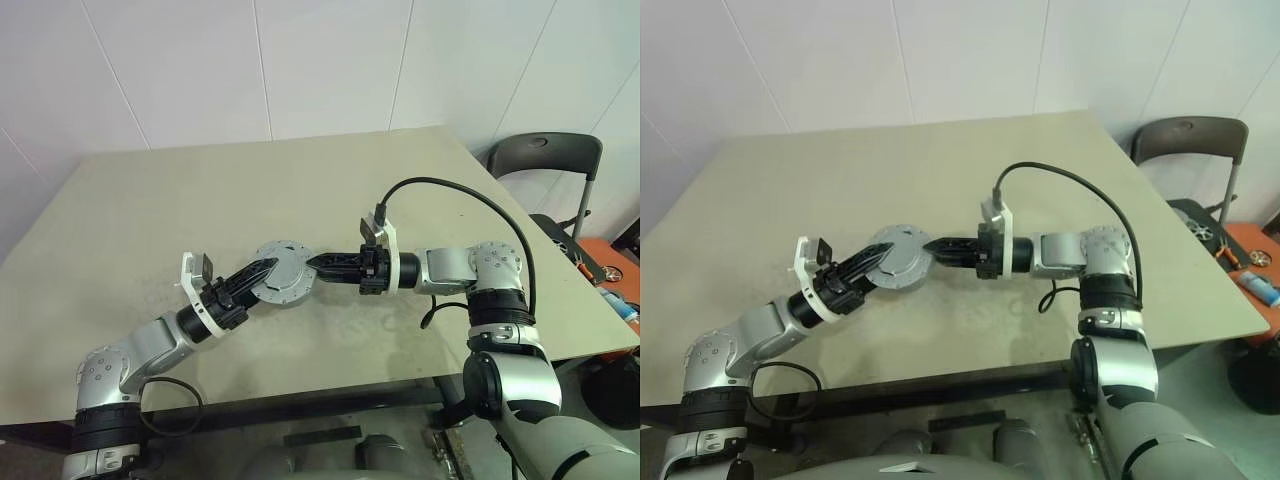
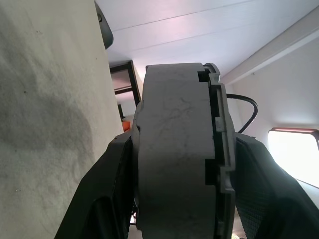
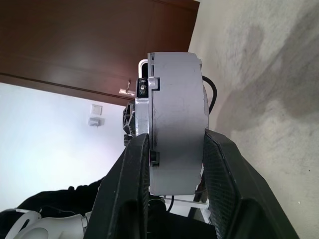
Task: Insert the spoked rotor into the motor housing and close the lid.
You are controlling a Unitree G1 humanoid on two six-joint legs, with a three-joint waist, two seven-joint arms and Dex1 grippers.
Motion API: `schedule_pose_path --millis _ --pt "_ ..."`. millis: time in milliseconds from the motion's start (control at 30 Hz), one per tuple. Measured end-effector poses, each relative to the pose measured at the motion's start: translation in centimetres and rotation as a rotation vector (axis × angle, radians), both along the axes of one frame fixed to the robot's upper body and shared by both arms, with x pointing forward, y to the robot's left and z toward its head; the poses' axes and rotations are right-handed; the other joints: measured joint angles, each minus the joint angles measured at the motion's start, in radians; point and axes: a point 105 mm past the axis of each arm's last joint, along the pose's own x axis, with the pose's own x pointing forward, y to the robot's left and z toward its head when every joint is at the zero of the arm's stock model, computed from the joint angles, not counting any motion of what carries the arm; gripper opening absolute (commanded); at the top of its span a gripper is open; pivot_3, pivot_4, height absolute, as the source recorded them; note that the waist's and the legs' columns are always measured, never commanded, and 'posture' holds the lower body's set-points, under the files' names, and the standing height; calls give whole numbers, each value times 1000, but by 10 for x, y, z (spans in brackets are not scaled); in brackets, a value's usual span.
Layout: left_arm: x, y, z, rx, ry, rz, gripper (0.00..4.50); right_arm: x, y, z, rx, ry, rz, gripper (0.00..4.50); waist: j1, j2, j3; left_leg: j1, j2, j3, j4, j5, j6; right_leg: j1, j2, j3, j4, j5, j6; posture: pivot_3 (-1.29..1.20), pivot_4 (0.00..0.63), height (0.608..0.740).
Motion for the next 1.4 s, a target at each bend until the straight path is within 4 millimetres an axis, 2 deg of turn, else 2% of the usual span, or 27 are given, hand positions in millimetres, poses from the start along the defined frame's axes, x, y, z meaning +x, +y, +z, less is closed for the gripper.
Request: schedule_pose_path --millis 367,600,700,933,1100,1200,1400 --pt "-2 1 2 10 -6 -2 2313 -2 1 1 4 -24 1 1173 0 0 0 0 0 0 0 0 0 0 0 0 0 0 0 0 0 740" --pt "-4 4 -6 20 28 17 2313 1 1 -9 -95 -48 -25 3568 1 0 0 0 0 0 0 0 0 0 0 0 1 0 0 0 0 740" --pt "-3 5 -6 19 28 29 2313 1 2 -10 -101 -54 -22 4464 1 0 0 0 0 0 0 0 0 0 0 0 1 0 0 0 0 740" --pt "-4 11 -8 19 37 74 2313 9 -5 -19 -161 -45 -68 4500 1 0 0 0 0 0 0 0 0 0 0 0 1 0 0 0 0 740" --pt "12 35 -8 19 61 256 2313 17 -20 -15 -239 -146 -116 4500 3 0 0 0 0 0 0 0 0 0 0 0 1 0 0 0 0 740" --pt "26 47 -11 21 101 370 2313 14 -24 -8 -336 -324 -84 4500 4 -1 0 0 0 0 0 0 0 0 0 0 0 0 0 0 0 740" --pt "60 63 -16 38 213 573 2312 15 -21 -27 -607 -866 48 4500 6 -3 0 -1 0 1 2 1 -3 0 0 0 -1 1 2 0 0 740"
